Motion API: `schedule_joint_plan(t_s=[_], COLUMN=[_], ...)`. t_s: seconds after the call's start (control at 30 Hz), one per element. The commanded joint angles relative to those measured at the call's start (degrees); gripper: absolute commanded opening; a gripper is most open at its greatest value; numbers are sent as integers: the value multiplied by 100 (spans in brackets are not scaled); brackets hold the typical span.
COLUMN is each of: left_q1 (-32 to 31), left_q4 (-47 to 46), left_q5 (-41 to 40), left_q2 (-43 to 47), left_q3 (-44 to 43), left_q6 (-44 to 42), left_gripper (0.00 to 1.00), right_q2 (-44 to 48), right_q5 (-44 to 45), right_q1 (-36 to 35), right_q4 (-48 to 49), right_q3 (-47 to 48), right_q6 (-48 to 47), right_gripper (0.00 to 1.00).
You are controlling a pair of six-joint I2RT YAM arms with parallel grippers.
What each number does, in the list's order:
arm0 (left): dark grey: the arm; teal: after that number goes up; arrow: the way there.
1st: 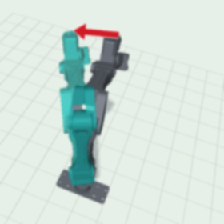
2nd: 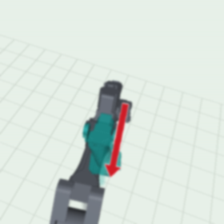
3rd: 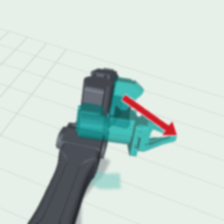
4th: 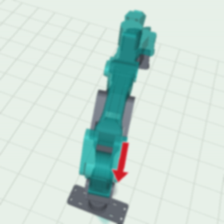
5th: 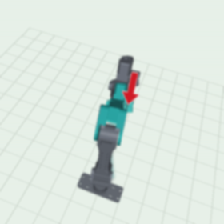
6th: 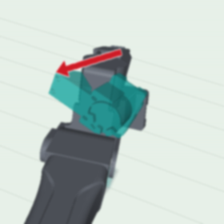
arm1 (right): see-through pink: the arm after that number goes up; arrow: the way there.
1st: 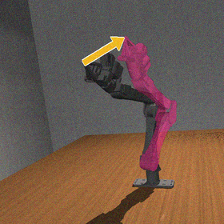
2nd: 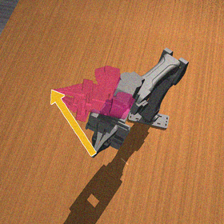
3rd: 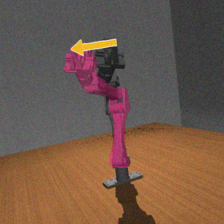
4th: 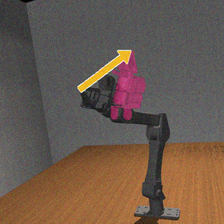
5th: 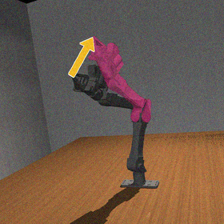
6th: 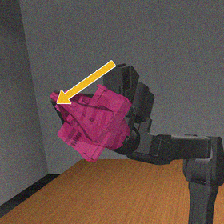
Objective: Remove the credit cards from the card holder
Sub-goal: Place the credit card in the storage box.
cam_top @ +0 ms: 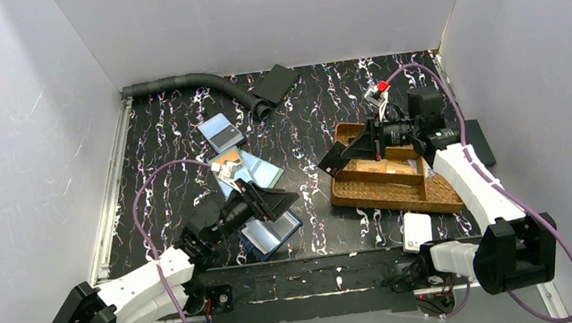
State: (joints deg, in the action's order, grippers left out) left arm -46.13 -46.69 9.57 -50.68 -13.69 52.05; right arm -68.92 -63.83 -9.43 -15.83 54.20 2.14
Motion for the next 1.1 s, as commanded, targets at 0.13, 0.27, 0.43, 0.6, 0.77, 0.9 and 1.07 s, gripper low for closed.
schedule_joint_plan(t_s=[0.13, 0.27, 0.43, 0.6, 0.77, 0.9, 1.07], left_q1=[19, 10, -19, -29, -36, -42, -38], left_q4=[-892, -1548, -2193, -2570, -2617, -2617, -2617], left_q5=[327, 338, 546, 743, 745, 713, 675], left_q2=[-675, -1197, -1880, -2341, -2390, -2344, -2294], left_q3=[-451, -446, -652, -776, -762, -667, -576], left_q6=[40, 221, 456, 659, 628, 605, 594], left_gripper=[98, 98, 98, 98, 98, 98, 98], right_q2=[972, 1148, 1272, 1381, 1443, 1418, 1412], right_q5=[-362, -420, -476, -498, -498, -505, -499], right_q1=[867, 1100, 1225, 1296, 1335, 1346, 1356], right_q4=[1970, 1979, 2194, 2381, 2414, 2505, 2514], right_q3=[-941, -992, -1176, -1287, -1338, -1358, -1374], right_q6=[1473, 1484, 1662, 1797, 1865, 1987, 2062], right_gripper=[1, 1, 1, 1, 1, 1, 1])
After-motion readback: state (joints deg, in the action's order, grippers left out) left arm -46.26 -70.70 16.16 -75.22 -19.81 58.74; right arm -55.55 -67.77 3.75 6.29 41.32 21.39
